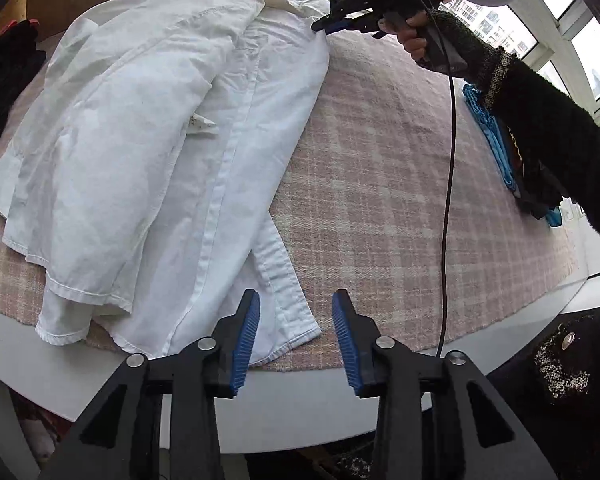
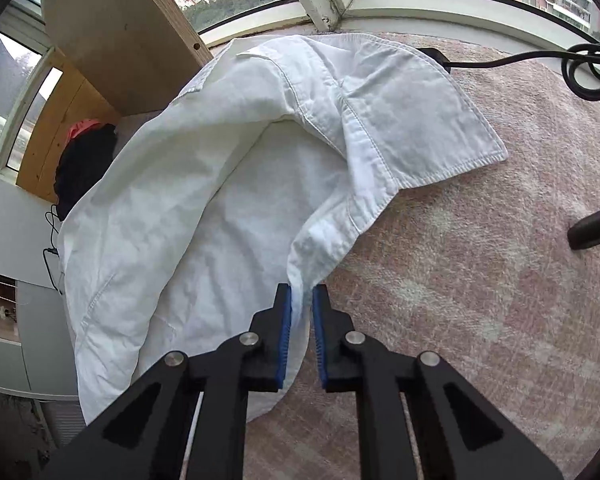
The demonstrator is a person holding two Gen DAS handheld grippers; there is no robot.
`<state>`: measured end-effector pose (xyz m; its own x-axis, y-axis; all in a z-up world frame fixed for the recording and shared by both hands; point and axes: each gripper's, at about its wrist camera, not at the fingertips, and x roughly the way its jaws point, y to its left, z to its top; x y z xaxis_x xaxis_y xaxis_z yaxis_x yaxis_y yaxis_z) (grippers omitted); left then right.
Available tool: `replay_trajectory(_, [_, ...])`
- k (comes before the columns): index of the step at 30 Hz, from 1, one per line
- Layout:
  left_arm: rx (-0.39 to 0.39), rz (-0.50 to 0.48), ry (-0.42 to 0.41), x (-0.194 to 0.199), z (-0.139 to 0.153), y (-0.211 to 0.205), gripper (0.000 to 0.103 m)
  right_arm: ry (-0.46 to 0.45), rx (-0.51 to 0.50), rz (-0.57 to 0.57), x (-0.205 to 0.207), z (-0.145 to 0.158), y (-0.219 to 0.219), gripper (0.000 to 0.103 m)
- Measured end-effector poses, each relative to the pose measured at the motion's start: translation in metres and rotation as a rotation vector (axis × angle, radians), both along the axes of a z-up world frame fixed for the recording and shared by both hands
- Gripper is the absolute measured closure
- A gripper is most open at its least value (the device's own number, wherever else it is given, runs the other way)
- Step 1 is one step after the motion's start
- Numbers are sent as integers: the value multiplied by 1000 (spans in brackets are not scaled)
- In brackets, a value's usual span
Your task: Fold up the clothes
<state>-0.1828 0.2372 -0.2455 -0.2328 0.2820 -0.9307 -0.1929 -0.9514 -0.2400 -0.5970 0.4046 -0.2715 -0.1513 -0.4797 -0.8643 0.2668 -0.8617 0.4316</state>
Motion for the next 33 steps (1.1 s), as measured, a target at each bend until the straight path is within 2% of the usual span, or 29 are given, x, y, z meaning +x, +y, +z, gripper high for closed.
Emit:
replay_trajectory(3, [-132,-49,-30,-2,-18,24,46,5,25,31,-1,5,-4,84])
replay_trajectory(4, [-168,-67,-47,-1,-27,29,46,6,27,36,-1,7,-5,79])
replay_trajectory(5, [-197,-85,-57,0,-33,33,47,8,27,44,-1,8,-6,76])
replay_trajectory(8, [-261,-156,-14,9,-39,42,56,3,60,67,0,8,-8,76])
replay_trajectory(9, [-254,-147,-17,8,-38,38,58,1,72,73,0,7,-8,76])
replay_trajectory(10, [-247,-137,-20,7,-36,33,70,3,76,75,0,7,-8,76])
replay_trajectory(11, [-238,-125,-25,6,-35,29,99,7,73,74,0,7,-6,76])
replay_trajectory(12, [-216,-94,-46,2,-34,20,100,12,70,72,0,8,-5,76])
replay_trajectory(14, [-78,-27,-84,-2,-28,-2,100,14,54,67,-2,9,-1,76])
replay_trajectory(17, [46,9,-48,5,3,-21,100,16,35,54,-5,10,8,77])
replay_trajectory(18, [76,11,-31,9,17,-23,100,17,34,42,-7,10,13,79])
replay_trajectory(20, [127,4,-3,18,43,-28,100,-5,21,22,-10,11,25,93])
replay_trajectory(22, [148,-20,18,26,63,-27,100,-21,14,5,-13,16,34,94])
replay_trajectory(27, [210,-103,-22,30,62,2,100,25,91,26,-18,45,48,97])
replay_trajectory(30, [189,-153,-83,26,30,18,100,67,214,43,-16,49,47,98])
replay_trajectory(33, [170,-192,-157,25,-1,25,99,59,273,38,-8,38,27,98])
